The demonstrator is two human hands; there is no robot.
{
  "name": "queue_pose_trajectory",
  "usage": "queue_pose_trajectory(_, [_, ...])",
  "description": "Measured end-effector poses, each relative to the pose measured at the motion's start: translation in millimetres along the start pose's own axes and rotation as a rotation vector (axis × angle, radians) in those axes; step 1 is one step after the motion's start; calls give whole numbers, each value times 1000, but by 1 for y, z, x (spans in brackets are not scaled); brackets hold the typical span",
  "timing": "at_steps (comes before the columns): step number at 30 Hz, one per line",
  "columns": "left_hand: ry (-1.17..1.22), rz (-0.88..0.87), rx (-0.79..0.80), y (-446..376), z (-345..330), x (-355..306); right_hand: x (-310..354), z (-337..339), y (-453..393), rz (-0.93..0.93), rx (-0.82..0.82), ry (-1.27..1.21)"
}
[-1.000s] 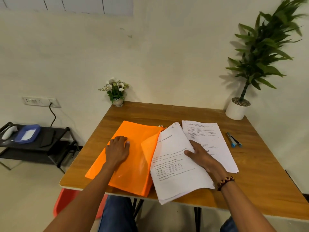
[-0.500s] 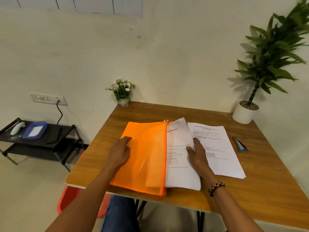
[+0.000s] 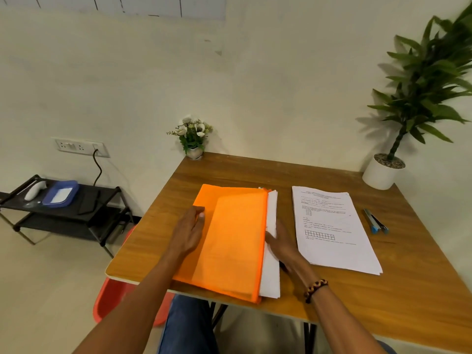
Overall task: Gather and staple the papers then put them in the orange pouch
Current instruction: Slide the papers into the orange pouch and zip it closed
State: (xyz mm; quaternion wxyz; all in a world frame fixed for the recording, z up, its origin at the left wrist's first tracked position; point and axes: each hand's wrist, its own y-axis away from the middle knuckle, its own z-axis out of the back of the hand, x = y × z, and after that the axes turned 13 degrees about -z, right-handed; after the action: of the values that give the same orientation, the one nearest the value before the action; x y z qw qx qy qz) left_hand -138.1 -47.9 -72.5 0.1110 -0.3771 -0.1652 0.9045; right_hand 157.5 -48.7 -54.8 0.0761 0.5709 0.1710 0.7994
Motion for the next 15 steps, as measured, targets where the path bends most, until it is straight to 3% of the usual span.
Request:
queue_pose_trajectory(2, [28, 26, -25, 0, 0, -1, 7, 6, 1, -48, 202, -41])
queue_pose_trajectory(4, [63, 56, -61, -2, 1, -3, 13, 12, 3, -85, 285, -145])
queue_pose_trajectory(7, [103, 117, -71, -3, 2, -5, 13, 3, 1, -85, 110, -261])
queue_pose_trajectory(9, [123, 139, -75, -3, 3, -5, 12, -8, -1, -97, 100, -348])
queue_pose_trajectory(13, [154, 170, -63, -8, 5, -6, 24, -20, 9, -157, 355, -502])
queue_pose_trajectory(15, [150, 178, -46, -10, 5, -6, 31, -16, 13, -239, 490, -439])
